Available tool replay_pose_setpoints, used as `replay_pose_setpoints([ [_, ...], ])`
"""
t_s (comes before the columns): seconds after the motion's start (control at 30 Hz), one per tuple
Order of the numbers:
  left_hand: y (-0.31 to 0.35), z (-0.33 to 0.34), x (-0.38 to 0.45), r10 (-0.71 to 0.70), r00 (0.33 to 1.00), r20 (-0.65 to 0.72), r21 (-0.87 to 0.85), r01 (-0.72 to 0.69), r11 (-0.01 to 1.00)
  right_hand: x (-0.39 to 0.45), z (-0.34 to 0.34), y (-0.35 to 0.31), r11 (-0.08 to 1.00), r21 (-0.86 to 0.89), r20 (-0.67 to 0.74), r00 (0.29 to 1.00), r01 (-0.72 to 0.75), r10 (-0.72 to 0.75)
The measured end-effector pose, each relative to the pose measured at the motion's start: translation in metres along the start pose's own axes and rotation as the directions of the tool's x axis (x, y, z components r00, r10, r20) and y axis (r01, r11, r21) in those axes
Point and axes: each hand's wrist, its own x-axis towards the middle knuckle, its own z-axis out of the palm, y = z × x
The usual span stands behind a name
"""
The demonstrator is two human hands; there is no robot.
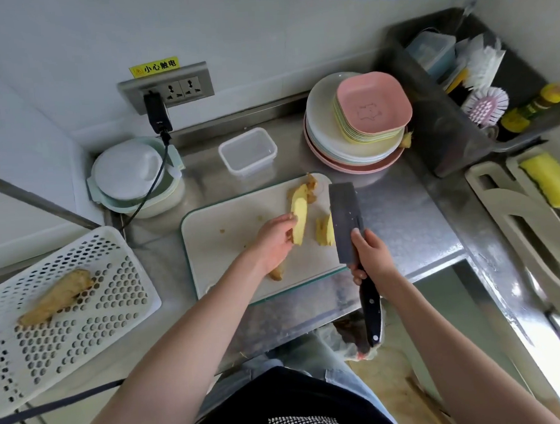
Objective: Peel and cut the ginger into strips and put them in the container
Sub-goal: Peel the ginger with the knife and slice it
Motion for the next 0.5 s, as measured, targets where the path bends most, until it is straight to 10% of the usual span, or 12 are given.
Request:
replay_pose_setpoints([
  [0.1,0.002,0.005,0.0,0.186,0.982,-0.045,0.387,-0.154,0.909,-0.002,0.003,0.003,0.996,-0.073,-0.021,0.999,0.045,-0.047],
  [0.2,-0.004,-0.013,-0.009,0.57,0.795,-0.209,0.669,-0.309,0.676,-0.005,0.018,0.003,0.969,-0.225,-0.051,0.992,0.102,-0.116],
  [0.33,-0.022,-0.052,-0.022,0.721,0.63,-0.288,0.789,-0.27,0.551,-0.014,0.048,0.002,0.834,-0.495,-0.008,0.959,0.244,-0.285],
  [0.5,-0.057,-0.09,-0.033,0.679,0.596,0.43,0.903,-0.272,-0.333,-0.026,0.079,0.004,0.711,-0.62,0.136,0.938,0.332,-0.319],
])
